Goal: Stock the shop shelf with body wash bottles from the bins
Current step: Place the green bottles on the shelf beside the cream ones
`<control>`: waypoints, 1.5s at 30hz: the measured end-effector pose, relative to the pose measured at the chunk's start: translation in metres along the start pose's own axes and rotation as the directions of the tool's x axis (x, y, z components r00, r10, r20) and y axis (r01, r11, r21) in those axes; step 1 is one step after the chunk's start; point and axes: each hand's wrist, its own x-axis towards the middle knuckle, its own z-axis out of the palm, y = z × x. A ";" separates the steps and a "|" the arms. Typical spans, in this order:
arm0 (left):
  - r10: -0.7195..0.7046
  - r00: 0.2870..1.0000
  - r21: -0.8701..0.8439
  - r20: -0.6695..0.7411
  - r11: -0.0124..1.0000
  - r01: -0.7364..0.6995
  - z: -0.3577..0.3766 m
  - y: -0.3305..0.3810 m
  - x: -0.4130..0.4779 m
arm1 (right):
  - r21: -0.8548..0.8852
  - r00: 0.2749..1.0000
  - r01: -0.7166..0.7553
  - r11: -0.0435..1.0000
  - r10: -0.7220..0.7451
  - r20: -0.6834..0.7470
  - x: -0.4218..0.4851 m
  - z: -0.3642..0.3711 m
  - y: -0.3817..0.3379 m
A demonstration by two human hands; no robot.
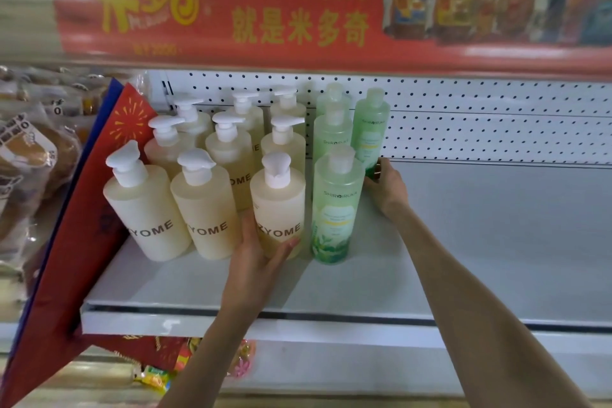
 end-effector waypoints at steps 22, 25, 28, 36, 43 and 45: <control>0.005 1.000 0.014 -0.001 1.000 -0.005 0.004 -0.007 0.001 | 0.039 0.997 0.032 0.999 -0.035 0.064 -0.007 -0.003 0.009; 0.016 1.000 0.013 0.001 1.000 -0.016 0.003 -0.006 0.001 | 0.006 0.997 0.036 0.999 -0.036 0.069 -0.008 -0.003 0.007; 0.017 1.000 0.014 0.003 1.000 -0.017 0.002 -0.003 0.002 | -0.075 0.995 0.021 0.997 -0.013 0.104 -0.013 -0.006 0.000; -0.043 0.999 0.005 -0.006 0.999 0.043 -0.003 0.008 -0.014 | -0.034 0.989 -0.090 0.995 0.093 0.118 -0.088 -0.042 0.001; -0.075 0.977 -0.045 -0.200 0.997 0.068 0.010 0.030 -0.096 | 0.253 1.000 0.006 0.967 -0.014 0.027 -0.213 -0.081 0.019; -0.038 0.974 -0.091 -0.225 0.996 0.018 0.025 0.037 -0.126 | 0.336 0.997 0.068 0.940 -0.055 -0.047 -0.250 -0.085 0.025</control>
